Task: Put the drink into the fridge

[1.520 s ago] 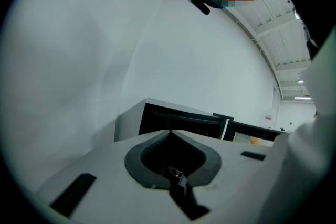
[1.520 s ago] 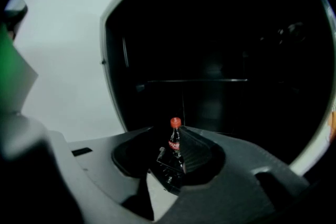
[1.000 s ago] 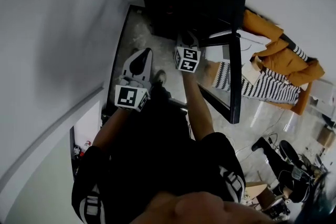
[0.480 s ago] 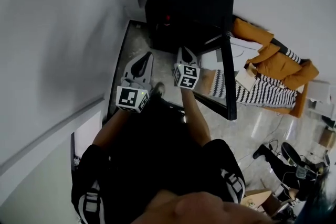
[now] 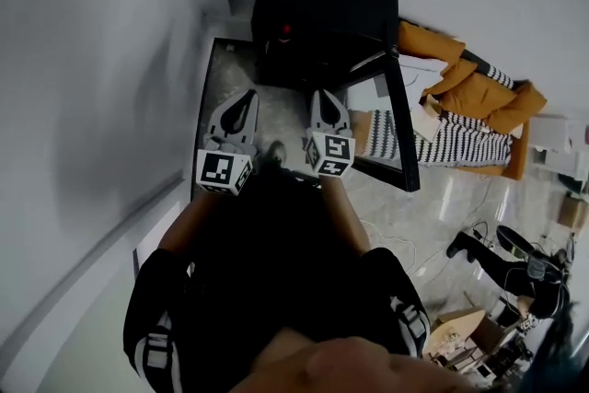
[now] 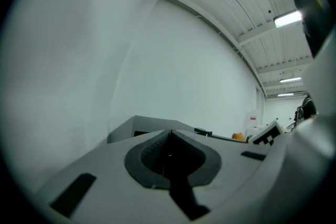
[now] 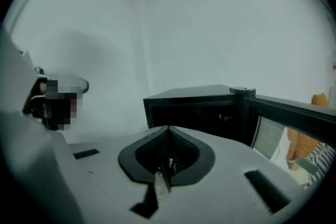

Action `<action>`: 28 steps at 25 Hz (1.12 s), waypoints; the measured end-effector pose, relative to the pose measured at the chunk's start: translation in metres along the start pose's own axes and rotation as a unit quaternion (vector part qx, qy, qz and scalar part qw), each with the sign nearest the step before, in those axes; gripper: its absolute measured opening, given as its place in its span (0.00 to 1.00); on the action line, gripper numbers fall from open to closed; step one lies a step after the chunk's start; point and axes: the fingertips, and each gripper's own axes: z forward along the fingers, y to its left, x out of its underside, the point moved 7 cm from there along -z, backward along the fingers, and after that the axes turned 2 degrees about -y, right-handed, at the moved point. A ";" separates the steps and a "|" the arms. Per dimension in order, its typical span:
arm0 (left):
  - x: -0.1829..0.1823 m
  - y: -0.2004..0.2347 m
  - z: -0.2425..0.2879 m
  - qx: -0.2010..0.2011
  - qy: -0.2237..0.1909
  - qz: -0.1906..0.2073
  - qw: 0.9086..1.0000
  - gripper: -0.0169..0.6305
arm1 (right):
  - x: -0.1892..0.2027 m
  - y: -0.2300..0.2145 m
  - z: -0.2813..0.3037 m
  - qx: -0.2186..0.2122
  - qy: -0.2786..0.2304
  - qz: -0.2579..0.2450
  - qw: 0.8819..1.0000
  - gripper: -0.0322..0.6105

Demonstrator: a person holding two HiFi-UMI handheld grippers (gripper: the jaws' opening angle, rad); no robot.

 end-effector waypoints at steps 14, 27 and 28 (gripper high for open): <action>0.016 -0.001 -0.021 0.029 0.019 -0.017 0.999 0.03 | -0.017 0.029 -0.057 0.018 -0.036 0.004 0.999 0.05; 0.023 0.003 -0.018 0.044 0.024 -0.016 0.999 0.03 | -0.019 0.037 -0.053 0.012 -0.052 0.005 0.999 0.05; 0.023 0.003 -0.017 0.045 0.024 -0.015 0.999 0.03 | -0.019 0.037 -0.053 0.012 -0.051 0.004 0.999 0.05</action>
